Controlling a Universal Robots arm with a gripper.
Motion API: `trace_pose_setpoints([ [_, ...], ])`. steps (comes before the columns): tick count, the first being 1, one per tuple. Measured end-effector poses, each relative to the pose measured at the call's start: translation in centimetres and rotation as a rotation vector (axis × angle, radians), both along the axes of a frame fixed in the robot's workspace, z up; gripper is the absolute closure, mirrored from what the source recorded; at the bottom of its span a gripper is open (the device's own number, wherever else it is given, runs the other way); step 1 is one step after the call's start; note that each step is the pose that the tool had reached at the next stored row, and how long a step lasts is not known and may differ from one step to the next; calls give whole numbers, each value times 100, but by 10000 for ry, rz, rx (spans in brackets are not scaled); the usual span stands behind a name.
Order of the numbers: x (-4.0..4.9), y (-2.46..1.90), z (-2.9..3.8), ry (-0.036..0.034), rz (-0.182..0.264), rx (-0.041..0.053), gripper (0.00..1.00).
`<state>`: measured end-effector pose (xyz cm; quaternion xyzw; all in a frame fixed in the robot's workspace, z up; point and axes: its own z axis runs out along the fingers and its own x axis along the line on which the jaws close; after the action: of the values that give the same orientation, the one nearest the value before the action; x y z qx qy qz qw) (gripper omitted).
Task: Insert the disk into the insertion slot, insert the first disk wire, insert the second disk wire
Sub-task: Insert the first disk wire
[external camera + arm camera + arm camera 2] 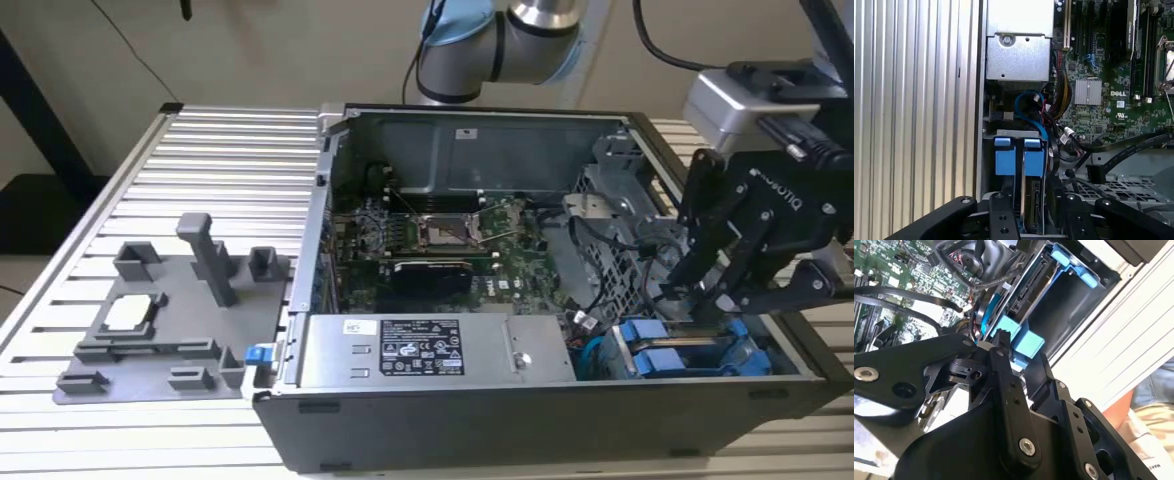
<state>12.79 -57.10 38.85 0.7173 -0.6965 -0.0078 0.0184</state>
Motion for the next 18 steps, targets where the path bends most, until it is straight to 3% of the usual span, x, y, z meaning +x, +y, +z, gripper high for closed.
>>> trace_pose_setpoints([
  [2, 0, 0, 74, 0, -1, -26, 59],
  [3, 0, 0, 80, 0, -1, -26, 59],
  [13, 3, 0, 83, 0, 2, -28, 59],
  [18, 74, 0, 83, 0, 5, -28, 59],
])
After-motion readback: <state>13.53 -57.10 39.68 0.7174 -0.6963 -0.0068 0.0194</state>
